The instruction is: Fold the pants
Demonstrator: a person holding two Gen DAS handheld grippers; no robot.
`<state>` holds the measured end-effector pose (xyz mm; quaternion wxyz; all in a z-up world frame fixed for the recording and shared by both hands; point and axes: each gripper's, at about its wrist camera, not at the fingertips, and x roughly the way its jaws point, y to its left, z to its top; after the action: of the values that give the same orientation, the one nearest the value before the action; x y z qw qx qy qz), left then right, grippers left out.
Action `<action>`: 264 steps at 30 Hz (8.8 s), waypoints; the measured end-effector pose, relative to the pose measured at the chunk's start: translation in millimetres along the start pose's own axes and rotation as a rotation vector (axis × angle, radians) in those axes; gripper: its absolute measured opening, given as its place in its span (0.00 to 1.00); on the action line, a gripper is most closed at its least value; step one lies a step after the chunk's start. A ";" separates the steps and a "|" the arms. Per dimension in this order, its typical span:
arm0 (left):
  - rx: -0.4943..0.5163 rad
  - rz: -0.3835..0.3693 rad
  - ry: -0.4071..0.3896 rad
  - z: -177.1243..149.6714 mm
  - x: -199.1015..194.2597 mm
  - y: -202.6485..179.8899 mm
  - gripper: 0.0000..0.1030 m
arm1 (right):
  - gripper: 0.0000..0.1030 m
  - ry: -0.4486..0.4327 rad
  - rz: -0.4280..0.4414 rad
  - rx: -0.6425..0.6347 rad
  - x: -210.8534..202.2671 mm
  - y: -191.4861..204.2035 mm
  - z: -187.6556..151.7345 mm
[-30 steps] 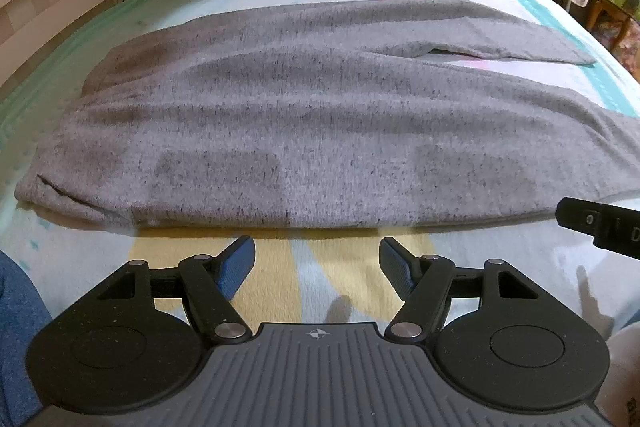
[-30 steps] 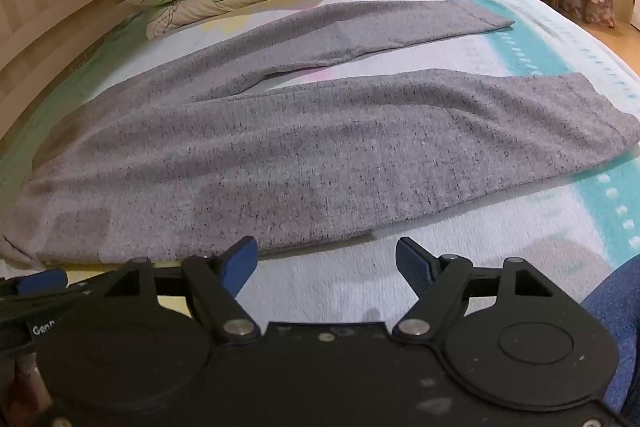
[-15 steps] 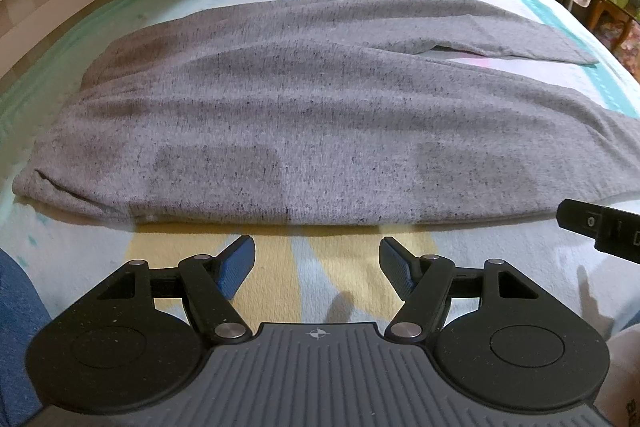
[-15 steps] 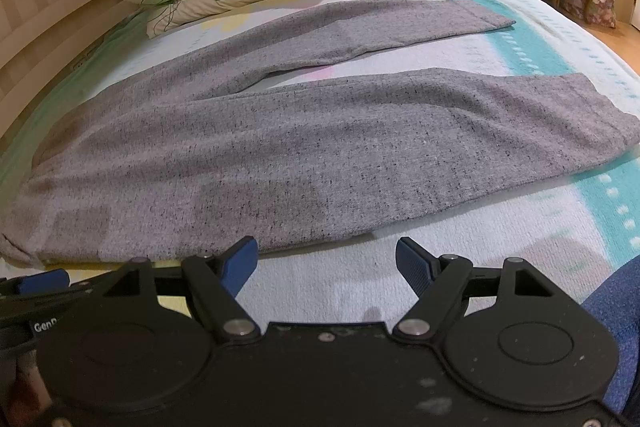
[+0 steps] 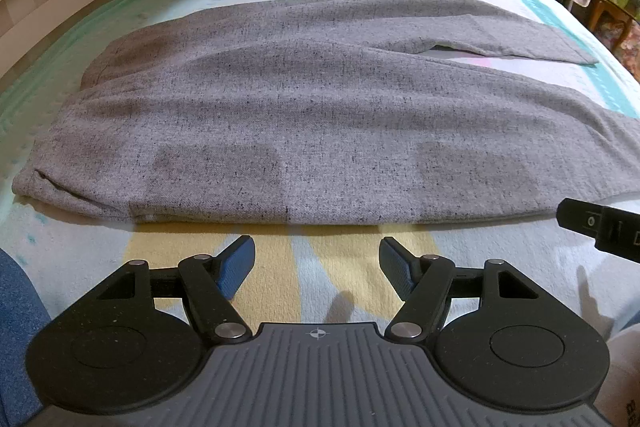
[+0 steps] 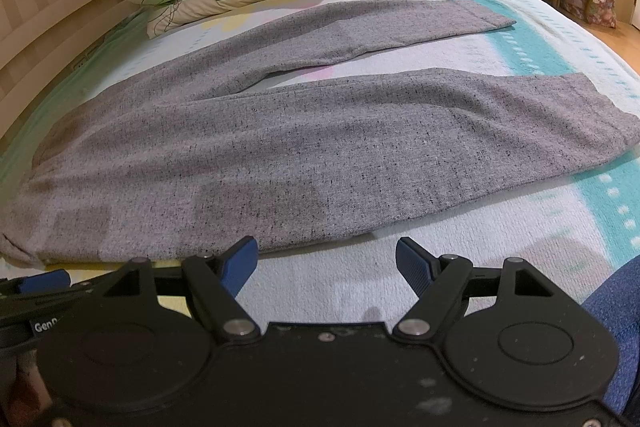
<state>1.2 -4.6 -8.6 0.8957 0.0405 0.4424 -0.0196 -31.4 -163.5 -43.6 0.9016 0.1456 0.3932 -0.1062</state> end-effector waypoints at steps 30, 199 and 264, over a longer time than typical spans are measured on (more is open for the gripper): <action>0.001 -0.005 -0.003 0.8 -0.7 0.8 0.66 | 0.78 -0.001 0.002 0.000 -0.2 0.0 0.9; -0.267 -0.287 0.216 76.2 97.7 1.4 0.06 | 0.25 0.019 -0.160 0.595 137.5 -251.2 183.1; -0.192 -0.128 0.094 97.5 19.2 163.0 0.46 | 0.32 0.041 0.122 -0.007 -5.6 -37.8 118.9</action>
<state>101.6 149.0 44.2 0.8707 -0.0731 0.4853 -0.0324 33.9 -239.6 30.8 0.8986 0.1684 0.4025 -0.0466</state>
